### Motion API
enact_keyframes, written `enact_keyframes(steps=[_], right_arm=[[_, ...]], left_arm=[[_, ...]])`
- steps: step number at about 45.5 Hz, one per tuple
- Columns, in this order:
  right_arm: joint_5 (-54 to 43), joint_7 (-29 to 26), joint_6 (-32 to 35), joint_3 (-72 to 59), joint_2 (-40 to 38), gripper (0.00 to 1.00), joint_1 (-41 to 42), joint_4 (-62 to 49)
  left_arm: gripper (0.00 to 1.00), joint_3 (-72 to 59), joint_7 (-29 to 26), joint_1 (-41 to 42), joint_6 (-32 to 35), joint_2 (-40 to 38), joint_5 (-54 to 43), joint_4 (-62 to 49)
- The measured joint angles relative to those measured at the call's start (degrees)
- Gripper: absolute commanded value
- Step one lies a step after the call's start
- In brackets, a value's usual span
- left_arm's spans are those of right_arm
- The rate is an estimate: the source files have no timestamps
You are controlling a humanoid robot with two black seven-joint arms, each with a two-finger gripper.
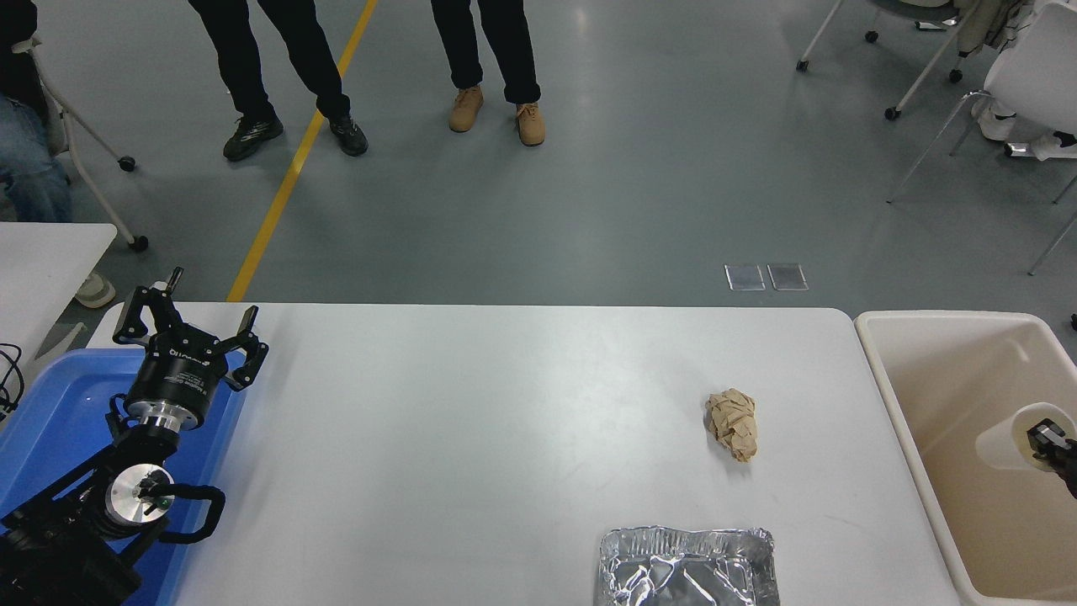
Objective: Clean the table surface
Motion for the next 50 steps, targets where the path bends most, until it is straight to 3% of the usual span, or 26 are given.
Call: enact_keyframes(steps=[4,11,18,21,50], right_arm=[[0.0,0.0,-0.6,0.0,0.0,0.6,0.0,0.0],[0.3,0.0,-1.4,0.5,0.0,0.84,0.0,0.1],[0.7,0.0,-3.1,1.2,0.0,0.89,0.1,0.3],[0.8,0.1,-3.7,1.9,0.0,0.97,0.1,0.5],[1.1,0.1,-4.9,17.8,-5.0,0.98,4.4,5.3]], left_arm=[[0.99,0.0,0.0,0.0,0.0,0.0,0.0,0.0],[0.99,0.0,0.0,0.0,0.0,0.0,0.0,0.0],[0.99,0.0,0.0,0.0,0.0,0.0,0.0,0.0],[0.99,0.0,0.0,0.0,0.0,0.0,0.0,0.0],[0.99,0.0,0.0,0.0,0.0,0.0,0.0,0.0]])
